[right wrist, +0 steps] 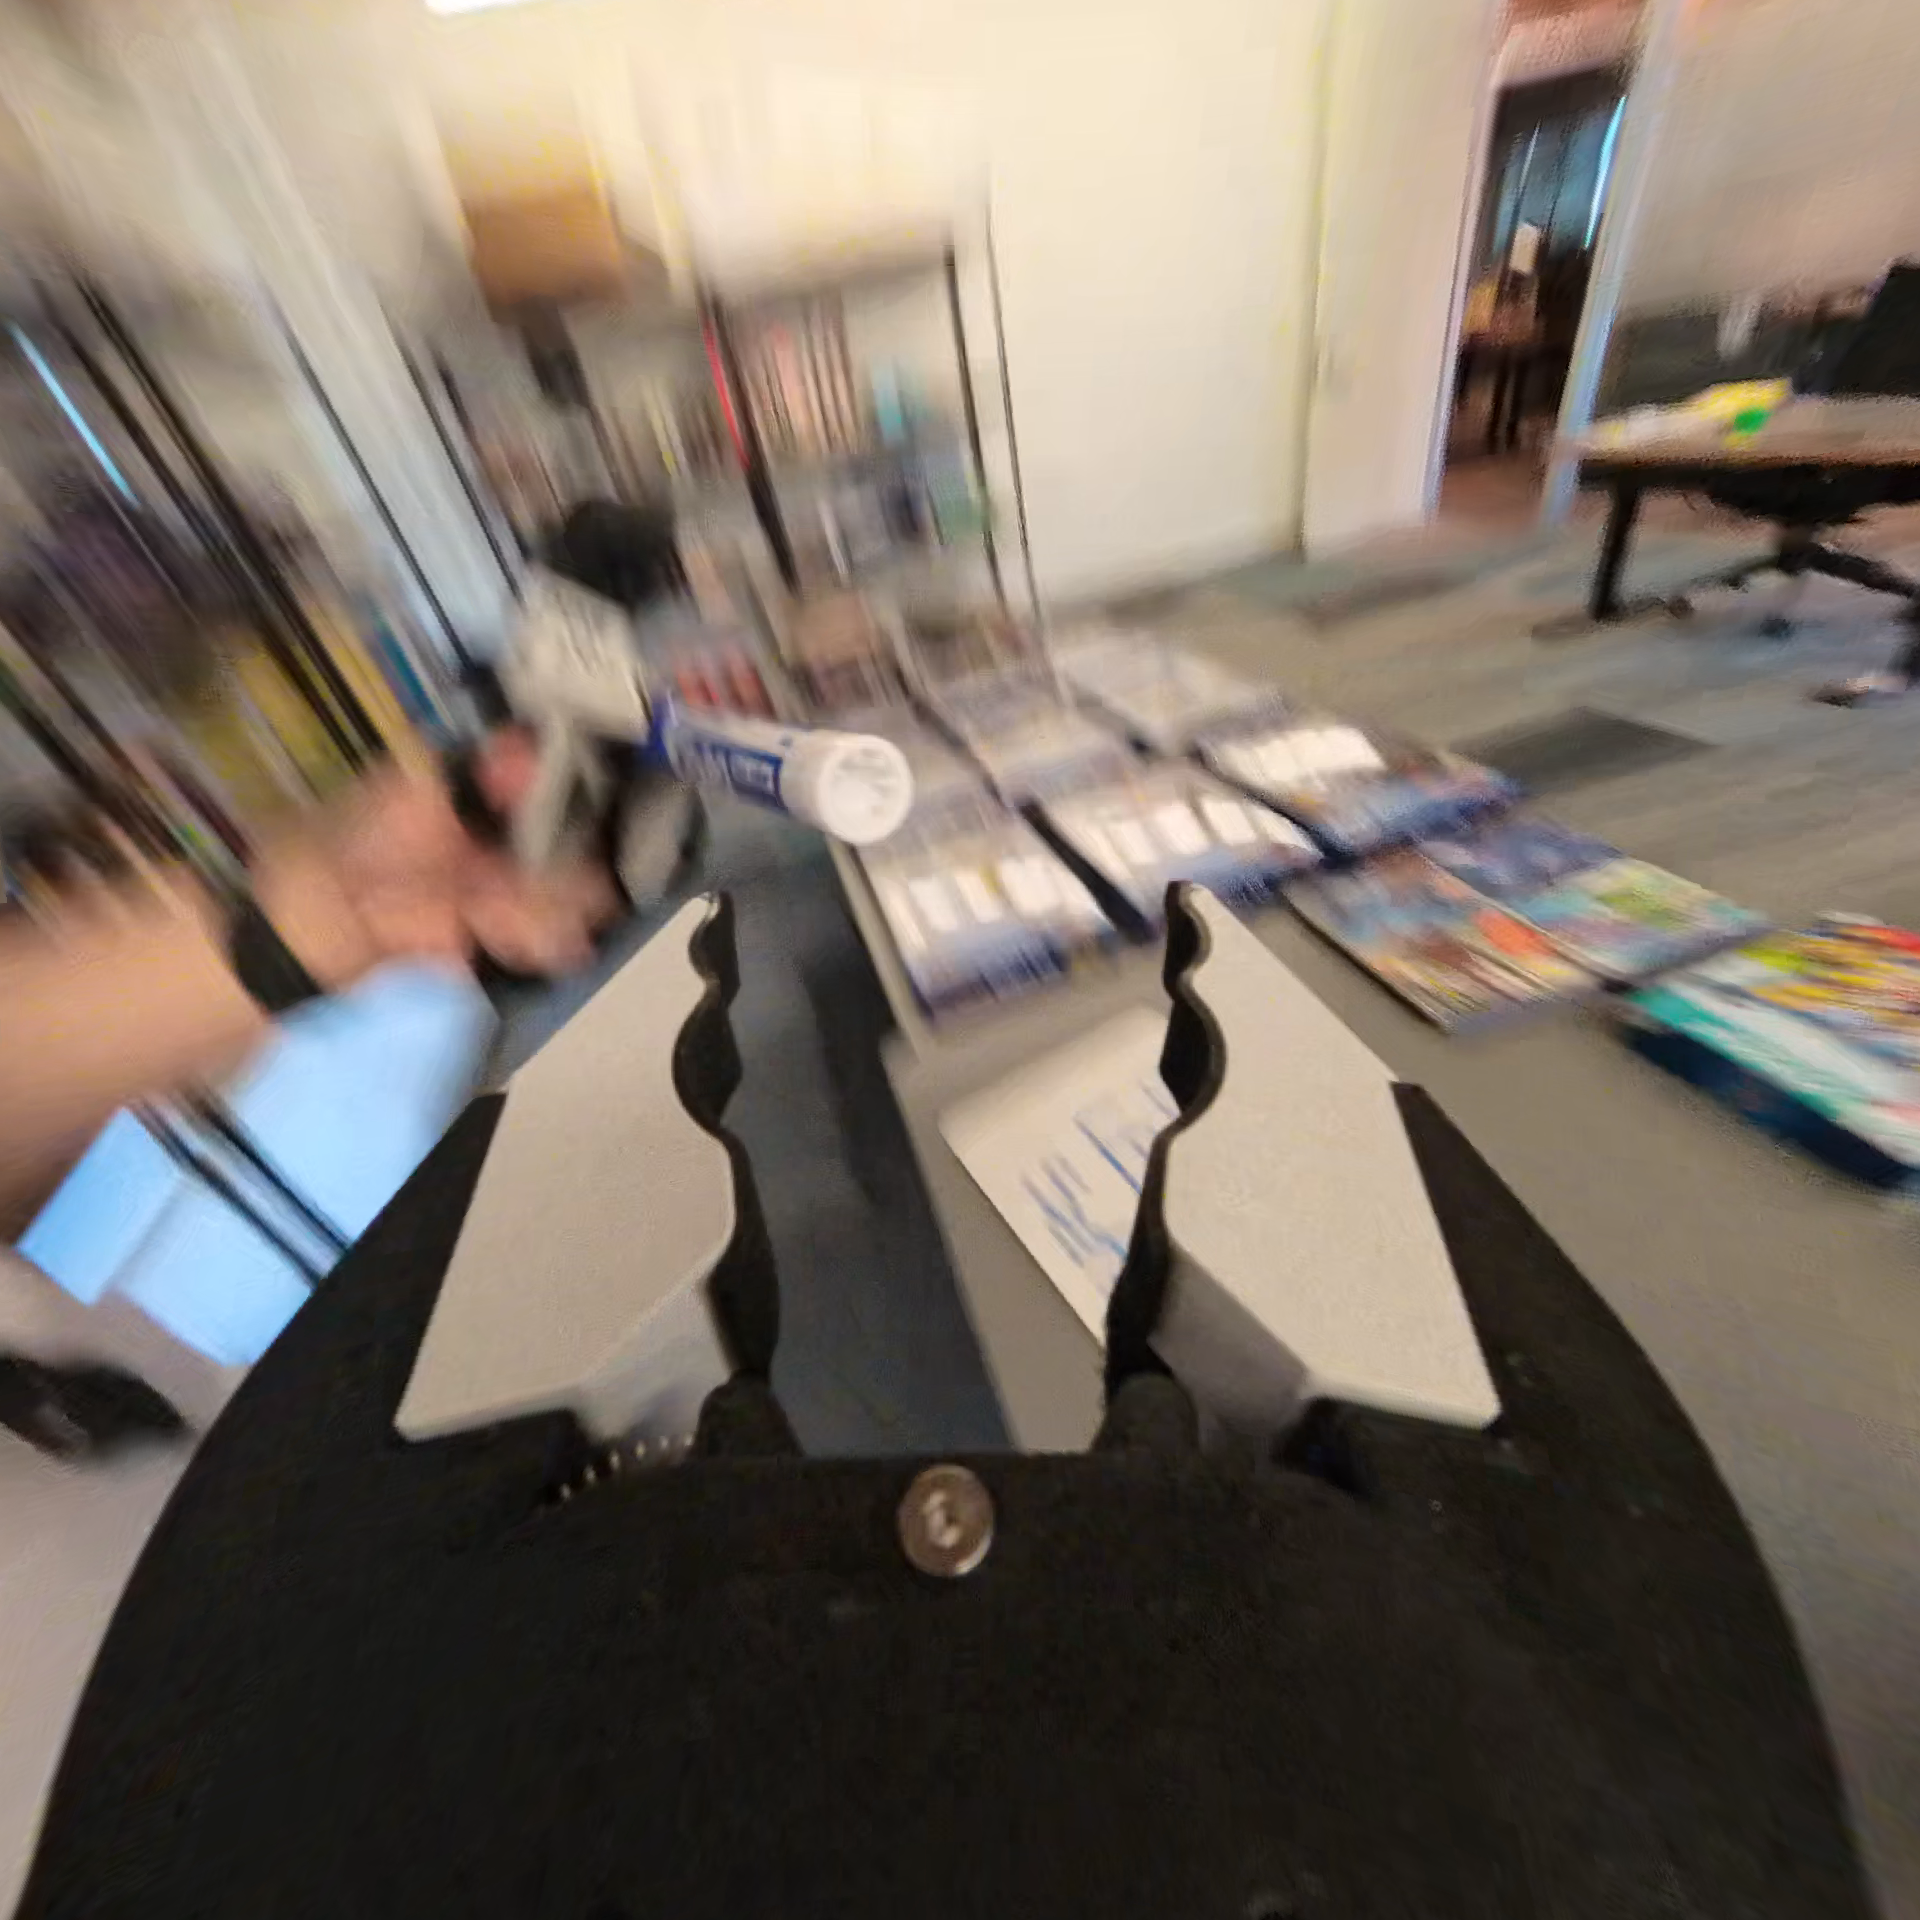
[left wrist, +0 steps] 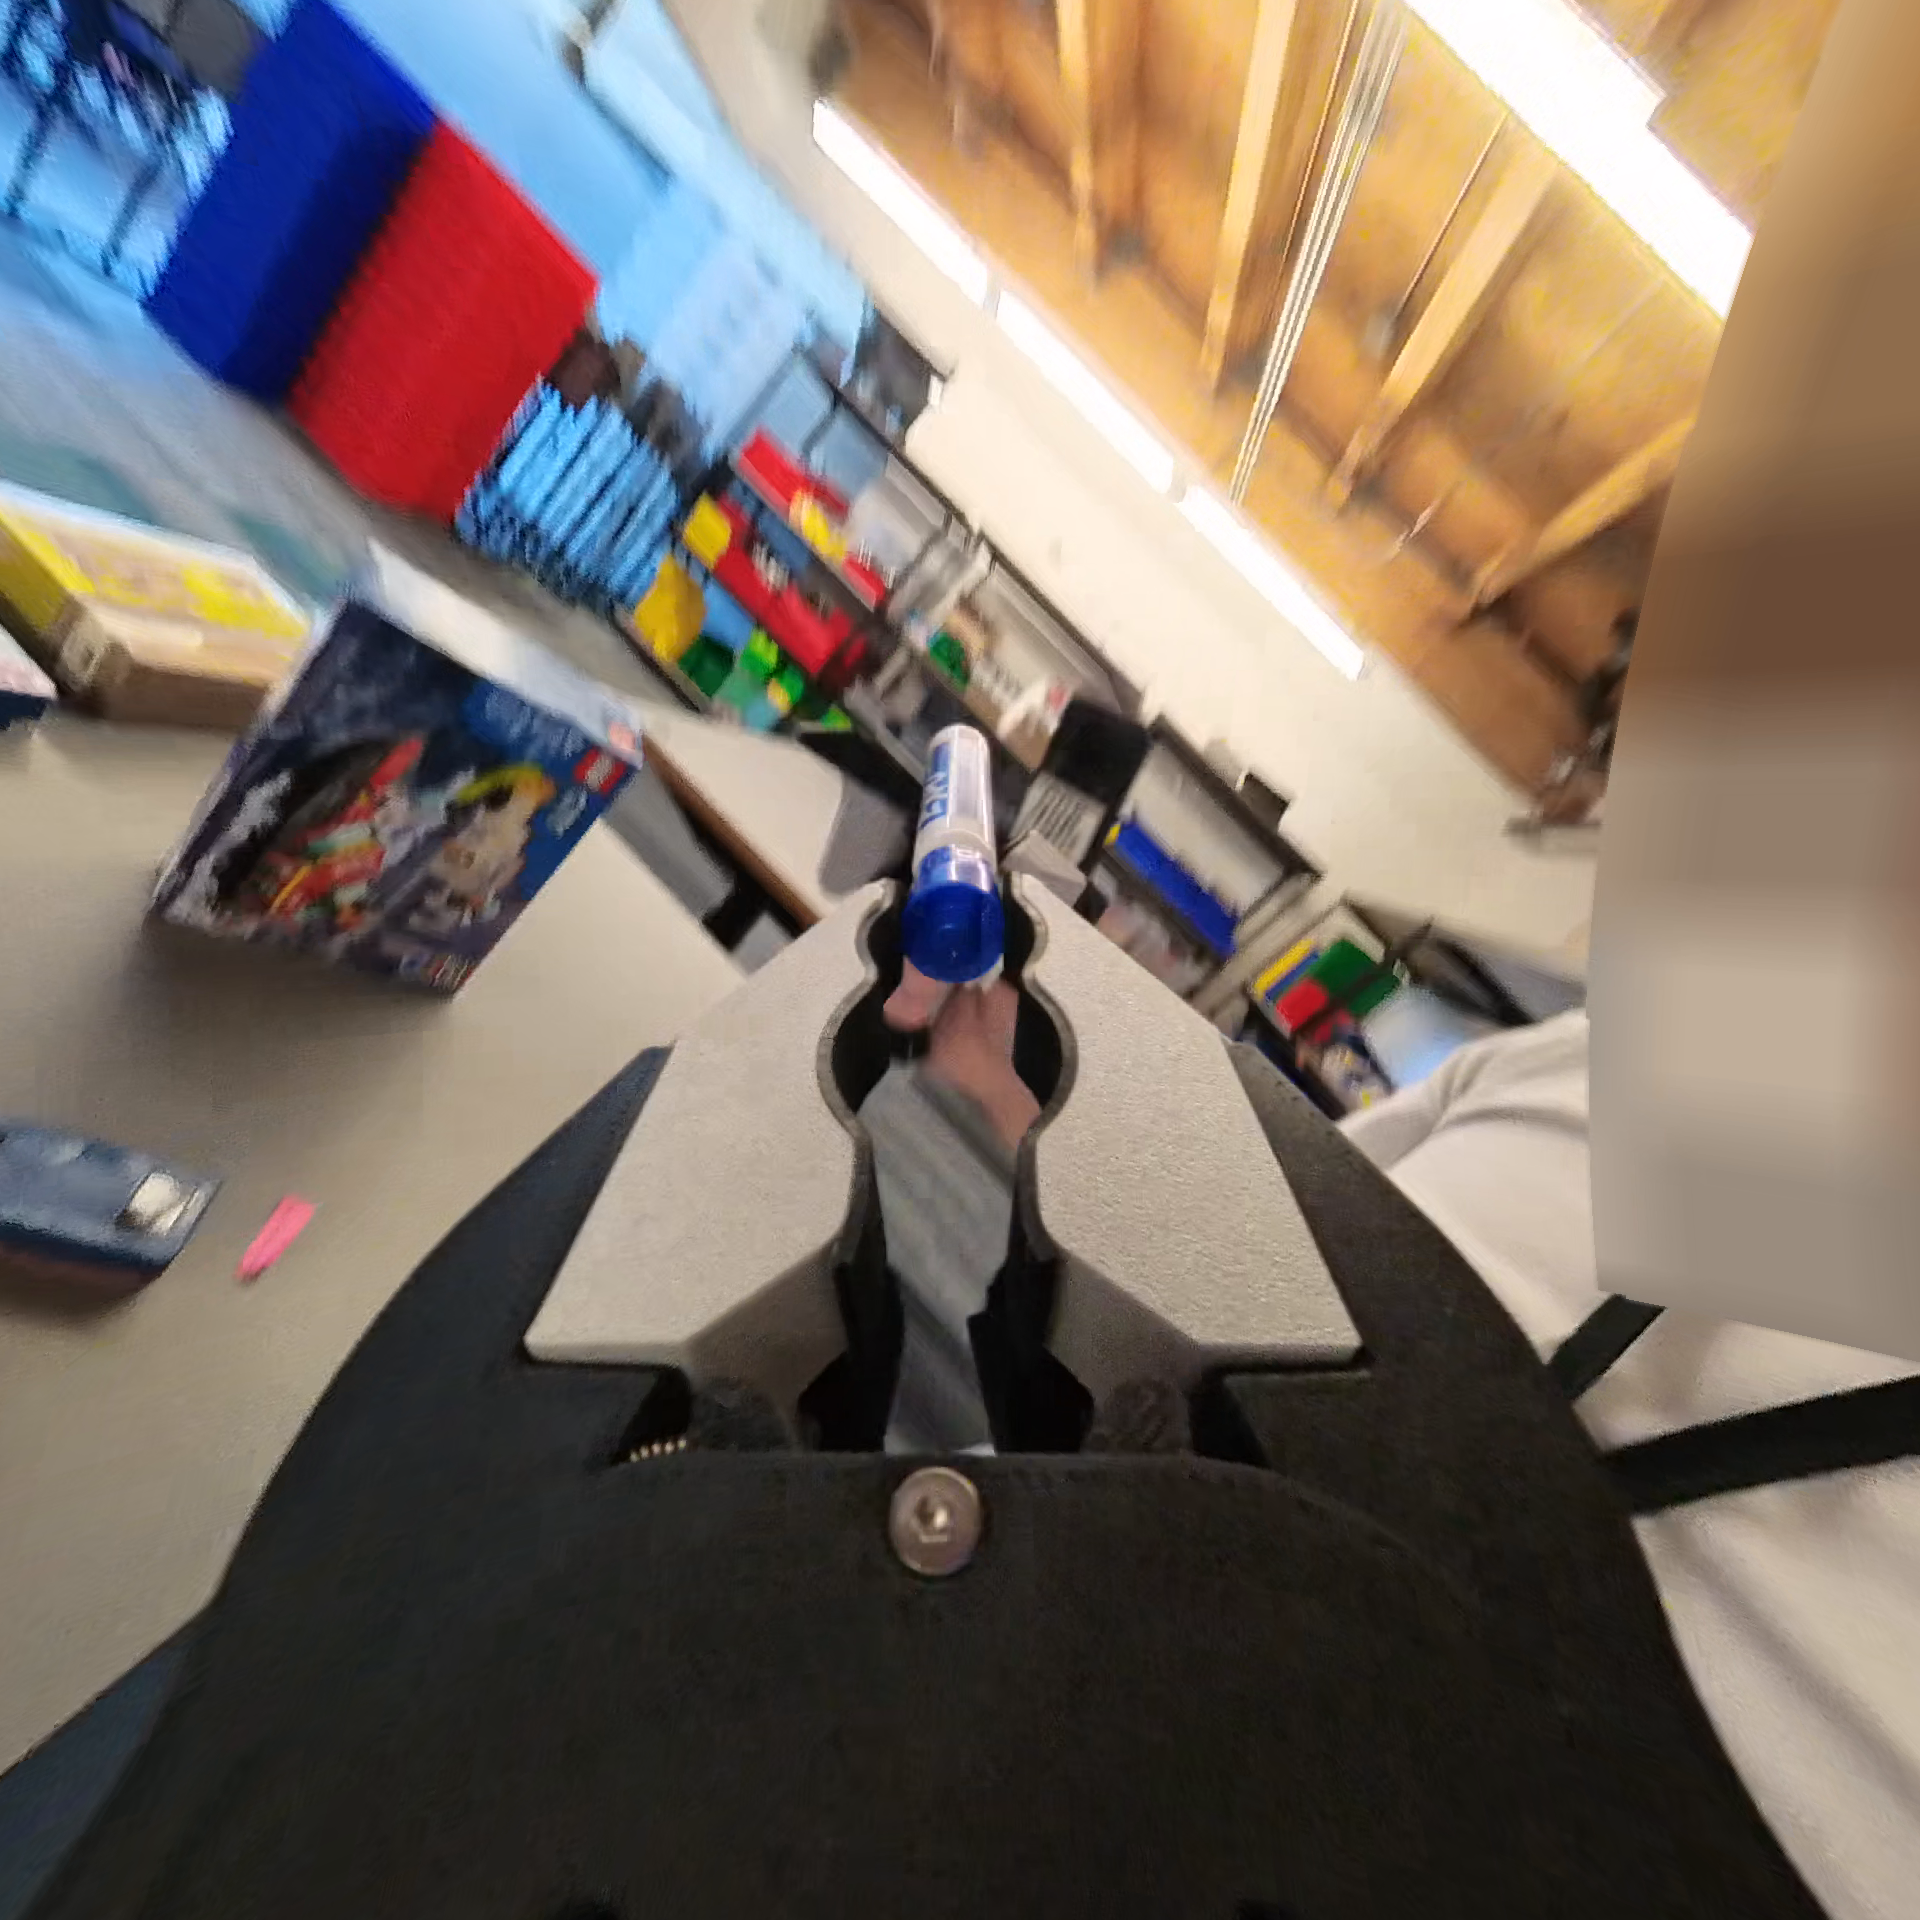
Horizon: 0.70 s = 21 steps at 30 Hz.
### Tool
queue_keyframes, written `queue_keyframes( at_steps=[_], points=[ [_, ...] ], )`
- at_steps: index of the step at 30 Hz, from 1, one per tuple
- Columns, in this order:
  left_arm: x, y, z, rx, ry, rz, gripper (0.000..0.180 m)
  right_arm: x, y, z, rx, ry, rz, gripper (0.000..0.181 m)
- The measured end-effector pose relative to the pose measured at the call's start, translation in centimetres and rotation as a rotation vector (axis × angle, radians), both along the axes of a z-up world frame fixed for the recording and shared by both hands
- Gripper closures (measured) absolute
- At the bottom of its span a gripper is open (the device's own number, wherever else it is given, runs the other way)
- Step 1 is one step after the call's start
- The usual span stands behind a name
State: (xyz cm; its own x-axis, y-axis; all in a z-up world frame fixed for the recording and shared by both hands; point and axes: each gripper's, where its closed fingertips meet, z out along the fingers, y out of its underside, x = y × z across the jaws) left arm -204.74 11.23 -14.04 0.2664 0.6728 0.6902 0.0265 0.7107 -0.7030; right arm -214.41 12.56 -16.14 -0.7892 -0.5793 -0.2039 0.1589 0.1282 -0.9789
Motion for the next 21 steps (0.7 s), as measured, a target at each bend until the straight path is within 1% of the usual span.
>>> queue_keyframes(
  at_steps=[2,3,4,5,6,7,8,9,12,16,21],
  points=[
    [0.0,-0.1,0.9,0.021,0.078,0.049,0.163,-1.0,0.8,3.6,-0.141,-0.532,0.085,0.113],
    [-0.3,0.0,1.2,0.027,0.096,0.072,0.163,-0.6,0.9,4.5,-0.159,-0.691,0.166,0.113],
    [-0.7,0.1,1.6,0.035,0.117,0.088,0.163,0.5,0.7,5.2,-0.161,-0.75,0.238,0.114],
    [-1.0,0.3,2.2,0.047,0.142,0.094,0.163,2.0,0.4,5.8,-0.166,-0.738,0.28,0.114],
    [-1.3,0.5,2.7,0.056,0.159,0.099,0.163,2.7,0.3,6.8,-0.198,-0.73,0.291,0.122],
    [-1.5,0.8,3.4,0.057,0.187,0.092,0.163,2.7,0.6,8.3,-0.267,-0.759,0.293,0.137],
    [-1.6,1.0,4.2,0.064,0.216,0.093,0.163,2.6,0.5,9.2,-0.298,-0.77,0.279,0.144],
    [-1.7,1.1,4.7,0.064,0.225,0.1,0.163,2.7,0.0,9.4,-0.29,-0.742,0.259,0.163],
    [-2.3,1.7,5.0,-0.008,0.178,0.111,0.163,3.1,-0.3,9.9,-0.29,-0.705,0.277,0.161],
    [-2.2,1.6,6.2,-0.002,0.205,0.141,0.163,3.6,0.1,10.5,-0.291,-0.697,0.322,0.164],
    [-2.5,2.3,6.7,-0.037,0.171,0.117,0.164,3.3,1.1,11.2,-0.351,-0.69,0.319,0.164]
  ],
)
